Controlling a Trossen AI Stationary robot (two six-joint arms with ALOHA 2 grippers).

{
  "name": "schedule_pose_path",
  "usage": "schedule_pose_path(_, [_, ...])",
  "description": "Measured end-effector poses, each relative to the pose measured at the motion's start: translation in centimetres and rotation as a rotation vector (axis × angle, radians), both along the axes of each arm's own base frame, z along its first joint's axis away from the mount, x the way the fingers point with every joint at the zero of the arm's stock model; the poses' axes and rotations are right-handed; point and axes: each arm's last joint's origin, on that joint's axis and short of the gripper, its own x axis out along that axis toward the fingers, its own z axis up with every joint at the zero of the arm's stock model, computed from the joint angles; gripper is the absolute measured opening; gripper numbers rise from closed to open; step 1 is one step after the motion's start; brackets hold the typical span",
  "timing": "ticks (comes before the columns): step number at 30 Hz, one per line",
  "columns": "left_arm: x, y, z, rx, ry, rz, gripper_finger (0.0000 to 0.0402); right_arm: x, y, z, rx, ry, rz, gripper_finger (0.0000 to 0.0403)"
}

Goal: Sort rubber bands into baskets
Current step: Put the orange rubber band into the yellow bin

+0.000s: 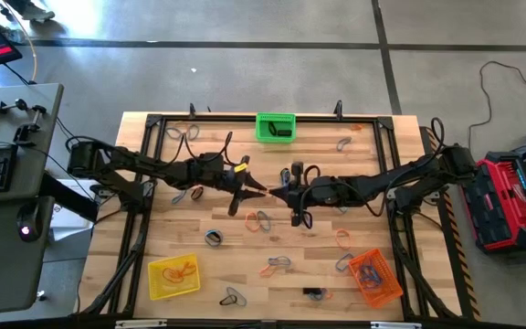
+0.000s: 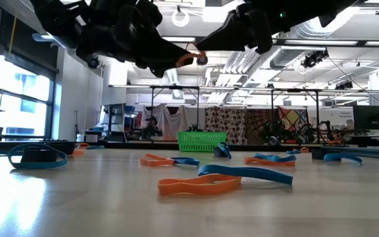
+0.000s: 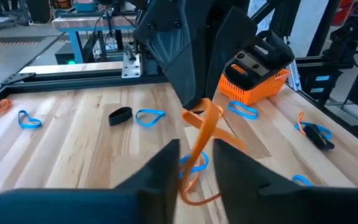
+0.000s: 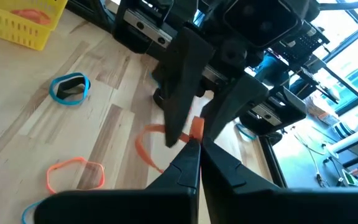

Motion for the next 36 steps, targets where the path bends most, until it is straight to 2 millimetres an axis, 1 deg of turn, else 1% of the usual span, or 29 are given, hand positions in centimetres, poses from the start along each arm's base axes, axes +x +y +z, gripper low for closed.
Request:
schedule_pose_path(3, [-0.1,0.4,0.1,0.001,-0.003,0.015,0.0017,0.0,0.0,0.0,0.005,-0.002,-0.020,0.0001])
schedule_pose_path(4, [-0.1,0.6,0.1,-0.001,-0.001,0.022,0.0009,0.0,-0.1,0.0,0.013,-0.005,-0.035,0.0003])
schedule_pose_path(8, [-0.3,1.2,-0.1,-0.009,0.031,0.047,0.0009,-0.1,-0.3,-0.2,0.049,0.009,-0.070,0.0023])
schedule_pose_path(10, [-0.5,1.4,-0.1,-0.013,0.051,0.059,0.0003,-0.1,-0.4,-0.3,0.076,0.008,-0.085,0.0043])
schedule_pose_path(13, [-0.9,1.6,0.1,-0.007,0.070,0.067,0.0003,-0.1,-0.7,-0.3,0.113,0.000,-0.130,0.0082])
schedule_pose_path(18, [-2.3,1.7,1.5,0.020,0.101,0.070,0.0001,-0.2,-1.0,-0.3,0.114,-0.019,-0.232,0.0148])
schedule_pose_path(20, [-3.2,1.6,2.3,0.035,0.115,0.066,0.0001,-0.2,-1.0,-0.3,0.106,-0.023,-0.255,0.0163])
schedule_pose_path(22, [-4.3,1.4,3.1,0.037,0.147,0.062,0.0001,-0.2,-1.1,-0.3,0.100,-0.023,-0.267,0.0168])
schedule_pose_path(24, [-5.5,0.9,3.8,0.036,0.178,0.052,0.0001,-0.2,-1.1,-0.3,0.098,-0.016,-0.269,0.0163])
schedule_pose_path(27, [-7.3,-0.3,4.7,0.031,0.224,0.033,0.0001,-0.2,-1.3,-0.4,0.094,-0.014,-0.273,0.0137])
schedule_pose_path(31, [-9.3,-2.3,6.2,0.030,0.320,0.055,0.0000,-0.2,-1.7,-0.5,0.089,-0.002,-0.285,0.0081])
schedule_pose_path(35, [-10.7,-4.7,7.8,0.041,0.429,0.069,0.0000,-0.2,-2.2,-0.6,0.088,0.008,-0.294,0.0018])
schedule_pose_path(36, [-11.1,-5.3,8.3,0.034,0.454,0.051,0.0000,-0.2,-2.3,-0.6,0.091,0.010,-0.290,0.0010])
